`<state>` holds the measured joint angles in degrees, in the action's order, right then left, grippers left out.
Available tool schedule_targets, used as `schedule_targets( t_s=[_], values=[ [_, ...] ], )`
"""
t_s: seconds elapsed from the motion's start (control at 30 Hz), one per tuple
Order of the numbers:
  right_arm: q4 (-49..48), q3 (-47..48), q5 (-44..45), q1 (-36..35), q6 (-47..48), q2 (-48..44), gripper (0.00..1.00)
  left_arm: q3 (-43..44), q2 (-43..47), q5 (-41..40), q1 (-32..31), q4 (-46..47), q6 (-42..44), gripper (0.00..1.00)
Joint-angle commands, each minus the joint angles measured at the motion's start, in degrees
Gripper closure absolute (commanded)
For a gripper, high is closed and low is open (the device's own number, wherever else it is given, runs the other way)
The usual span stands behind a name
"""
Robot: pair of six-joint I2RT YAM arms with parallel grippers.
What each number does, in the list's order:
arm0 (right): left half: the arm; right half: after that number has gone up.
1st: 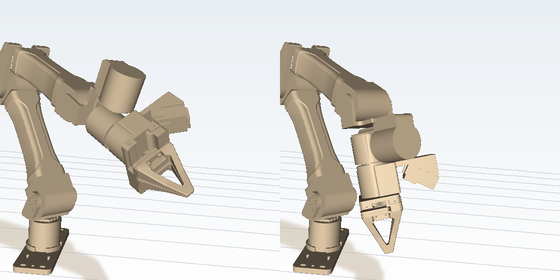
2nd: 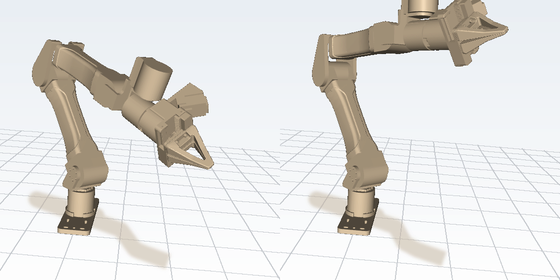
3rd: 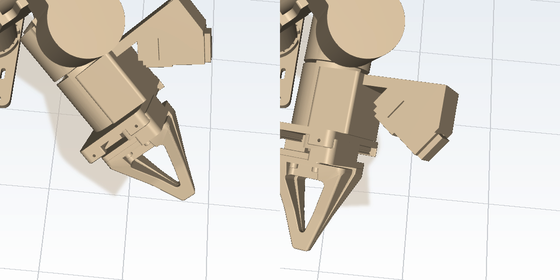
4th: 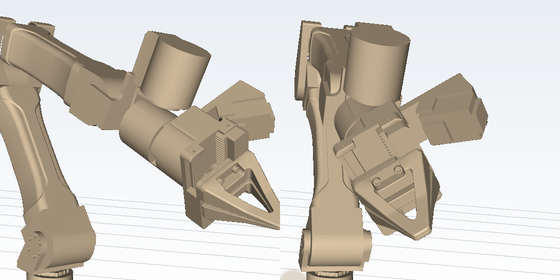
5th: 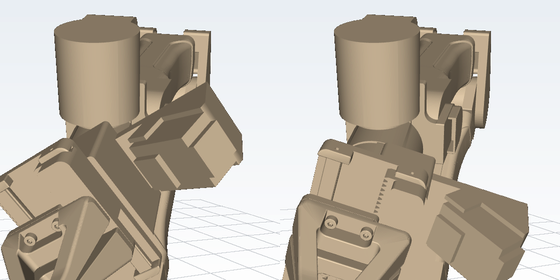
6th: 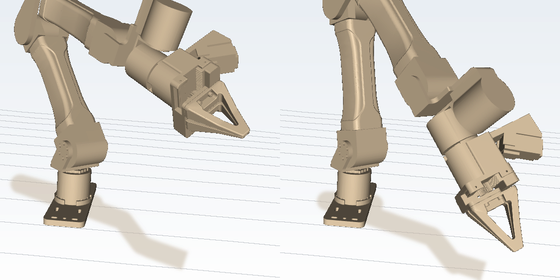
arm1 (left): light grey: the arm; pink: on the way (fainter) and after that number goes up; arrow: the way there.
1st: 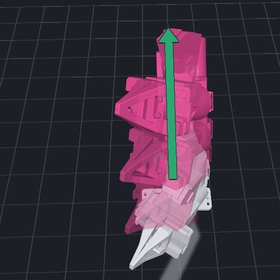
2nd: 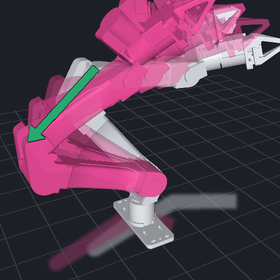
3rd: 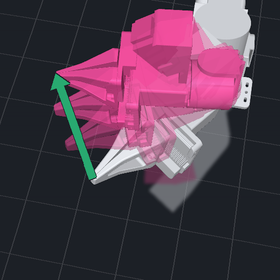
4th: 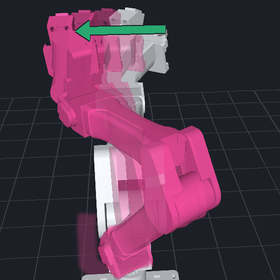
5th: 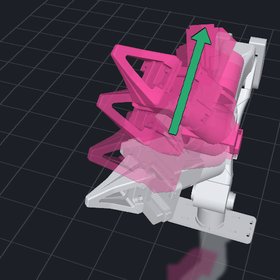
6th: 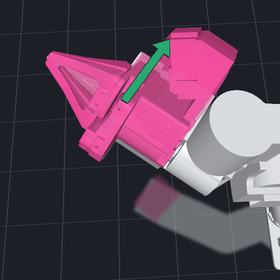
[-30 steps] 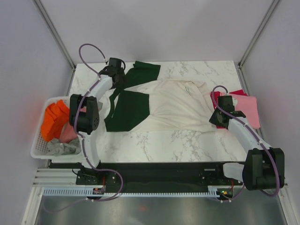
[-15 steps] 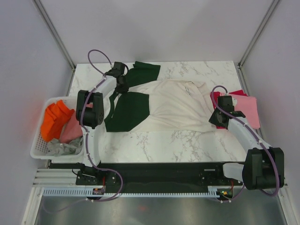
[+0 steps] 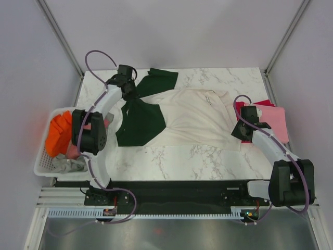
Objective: Fold and stack the t-shirts
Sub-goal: Fold the tshirt
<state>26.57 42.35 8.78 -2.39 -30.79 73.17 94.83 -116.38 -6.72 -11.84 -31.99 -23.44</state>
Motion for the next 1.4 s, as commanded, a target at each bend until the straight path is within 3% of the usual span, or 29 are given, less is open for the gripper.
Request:
schedule_targets(
  t_s=[0.0, 0.2, 0.23, 0.4, 0.5, 0.6, 0.9, 0.97, 1.0, 1.03, 1.1, 1.37],
  values=[
    [-2.22, -0.07, 1.07, 0.20, -0.24, 0.49, 0.71, -3.85, 11.68, 1.01, -0.12, 0.87, -2.31, 0.98],
    [-3.10, -2.18, 2.91, 0.11, -0.59, 0.66, 0.69, -10.97, 20.92, 2.33, -0.38, 1.75, -3.54, 0.98],
    [-3.10, -2.53, 3.61, 0.20, -0.68, 0.05, 0.51, -11.41, 21.45, 2.41, -0.29, 2.19, -3.63, 0.98],
    [-3.01, -4.55, 6.68, 0.20, -0.86, -2.76, 0.51, -12.91, 23.91, 3.29, -0.47, 2.28, -3.89, 0.98],
    [-3.19, -4.91, 7.05, 0.20, -1.12, -3.12, 0.55, -13.79, 24.79, 2.94, -0.38, 2.54, -4.07, 0.98],
    [-3.63, -3.86, 7.75, 0.20, -1.03, -1.02, 0.66, -14.14, 24.80, 3.47, -0.38, 2.63, -4.07, 0.98],
    [-5.65, -2.80, 7.04, 0.20, -1.56, 1.54, 0.70, -15.55, 27.78, 3.47, -0.47, 2.72, -4.07, 0.98],
    [-5.82, -2.53, 6.87, 0.20, -1.56, 1.63, 0.75, -15.81, 28.66, 3.38, -0.38, 2.72, -4.16, 0.98],
    [-6.00, -2.45, 6.61, 0.11, -1.47, 1.72, 0.80, -15.81, 28.92, 3.47, -0.47, 2.63, -4.07, 0.98],
    [-6.00, -2.10, 6.61, 0.20, -1.56, 1.72, 0.92, -15.99, 29.27, 3.64, -0.47, 2.63, -4.16, 0.98],
    [-5.48, -1.57, 6.43, 0.20, -1.56, 1.02, 1.00, -16.25, 30.24, 4.08, -0.47, 2.55, -4.24, 0.98],
    [0.32, 1.86, 7.40, 0.20, -0.59, -5.92, 0.96, -16.69, 36.12, 3.73, -0.47, 0.09, -4.51, 0.98]
  ],
)
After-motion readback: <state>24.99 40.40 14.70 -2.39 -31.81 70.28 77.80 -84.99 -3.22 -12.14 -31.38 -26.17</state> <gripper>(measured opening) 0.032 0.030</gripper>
